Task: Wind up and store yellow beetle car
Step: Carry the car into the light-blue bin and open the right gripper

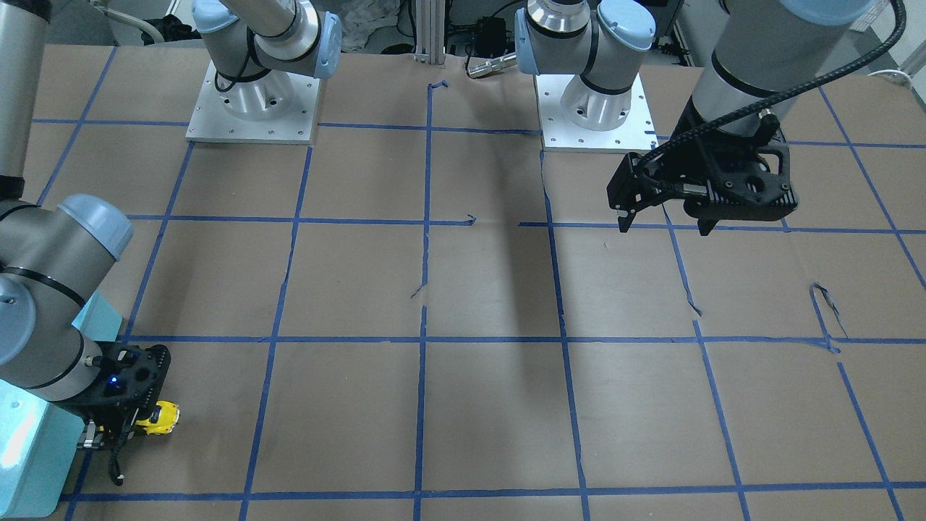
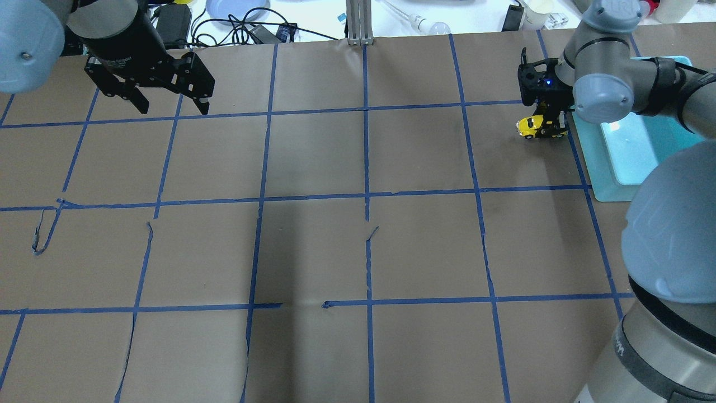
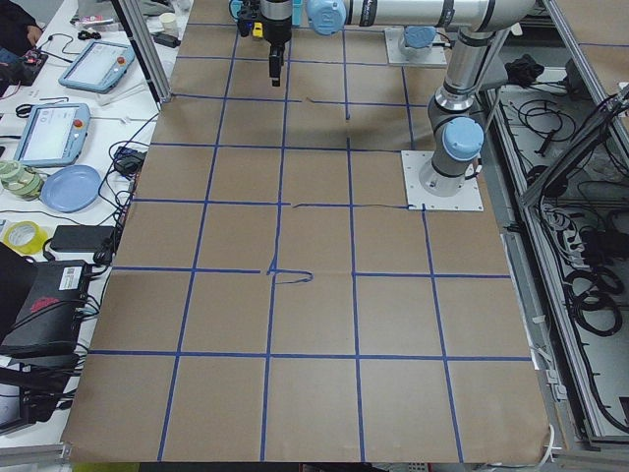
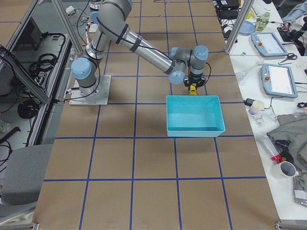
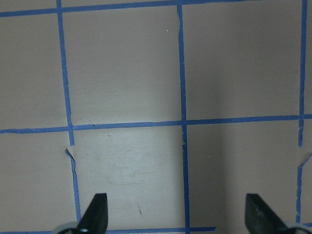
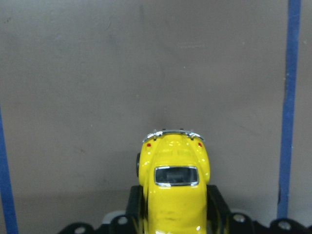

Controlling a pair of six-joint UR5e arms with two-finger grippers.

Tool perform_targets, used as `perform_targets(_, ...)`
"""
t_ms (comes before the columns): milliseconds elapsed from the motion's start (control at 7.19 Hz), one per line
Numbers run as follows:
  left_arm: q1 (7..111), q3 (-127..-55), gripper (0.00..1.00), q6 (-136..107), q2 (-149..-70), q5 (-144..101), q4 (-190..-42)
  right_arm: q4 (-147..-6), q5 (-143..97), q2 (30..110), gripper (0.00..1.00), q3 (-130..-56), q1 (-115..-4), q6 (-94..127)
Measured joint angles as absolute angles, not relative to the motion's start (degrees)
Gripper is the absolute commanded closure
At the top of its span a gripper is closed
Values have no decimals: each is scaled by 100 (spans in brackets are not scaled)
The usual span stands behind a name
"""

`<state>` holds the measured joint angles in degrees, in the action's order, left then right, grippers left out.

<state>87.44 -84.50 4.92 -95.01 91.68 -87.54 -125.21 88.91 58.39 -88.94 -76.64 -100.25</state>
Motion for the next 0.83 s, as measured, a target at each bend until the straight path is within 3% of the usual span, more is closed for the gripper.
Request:
perform_targets(417,8713,-8449,0,484,-9501,9164,-8523,-11279,8861,6253,97,-8056,-7488,-9822)
perform_targets(834,8696,-8446,0,489,-9501,9159,-8477,-10730,8867,6105,95,-7604,-6409,-10852)
